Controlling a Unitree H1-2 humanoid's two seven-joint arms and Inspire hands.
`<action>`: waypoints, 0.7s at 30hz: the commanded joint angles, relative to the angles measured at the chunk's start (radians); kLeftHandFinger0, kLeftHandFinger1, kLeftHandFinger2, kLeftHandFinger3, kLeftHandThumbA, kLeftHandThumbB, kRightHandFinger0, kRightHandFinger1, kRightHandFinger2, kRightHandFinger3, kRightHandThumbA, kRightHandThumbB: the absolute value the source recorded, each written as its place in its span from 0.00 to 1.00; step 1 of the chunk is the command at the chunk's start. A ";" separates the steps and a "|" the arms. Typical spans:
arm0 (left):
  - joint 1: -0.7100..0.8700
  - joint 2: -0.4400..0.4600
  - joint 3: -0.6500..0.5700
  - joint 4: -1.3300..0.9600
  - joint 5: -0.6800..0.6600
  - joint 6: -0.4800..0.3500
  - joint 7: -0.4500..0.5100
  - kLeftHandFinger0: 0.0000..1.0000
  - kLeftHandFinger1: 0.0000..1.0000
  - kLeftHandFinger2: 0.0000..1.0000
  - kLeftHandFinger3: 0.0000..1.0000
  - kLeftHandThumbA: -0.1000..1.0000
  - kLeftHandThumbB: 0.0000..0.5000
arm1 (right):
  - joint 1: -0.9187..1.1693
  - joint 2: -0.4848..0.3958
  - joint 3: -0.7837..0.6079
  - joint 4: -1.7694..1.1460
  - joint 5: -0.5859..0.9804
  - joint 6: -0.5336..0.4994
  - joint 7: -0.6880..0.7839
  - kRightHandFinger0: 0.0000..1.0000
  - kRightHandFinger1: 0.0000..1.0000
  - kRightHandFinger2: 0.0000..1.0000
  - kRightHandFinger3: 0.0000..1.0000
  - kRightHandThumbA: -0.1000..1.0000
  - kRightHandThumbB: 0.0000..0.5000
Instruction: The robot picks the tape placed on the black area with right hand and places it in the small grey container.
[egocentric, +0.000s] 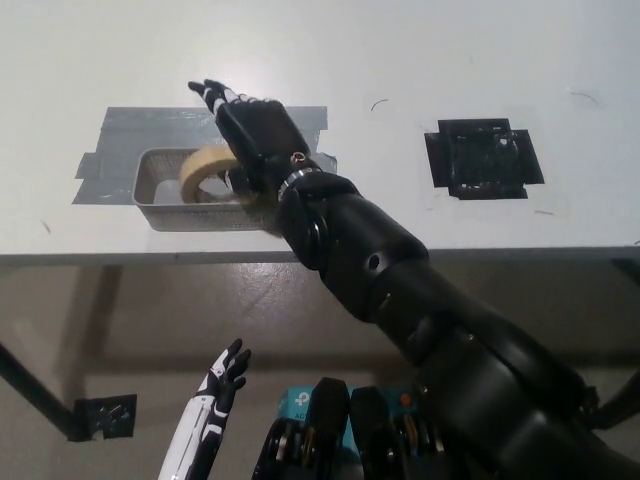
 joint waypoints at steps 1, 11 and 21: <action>-0.005 0.004 -0.005 -0.027 -0.012 -0.033 -0.015 0.95 1.00 1.00 1.00 1.00 0.14 | -0.027 -0.020 0.017 -0.027 -0.002 0.024 0.090 1.00 1.00 1.00 1.00 0.87 1.00; -0.036 0.012 -0.009 -0.038 0.005 -0.025 -0.013 0.87 1.00 1.00 1.00 1.00 0.10 | -0.043 -0.134 -0.021 -0.185 0.080 0.054 0.473 1.00 1.00 1.00 1.00 0.89 1.00; -0.064 0.018 0.003 -0.034 0.006 -0.006 -0.010 0.86 1.00 1.00 1.00 1.00 0.11 | -0.053 -0.416 -0.070 -0.770 0.413 0.449 1.235 1.00 1.00 1.00 1.00 0.69 1.00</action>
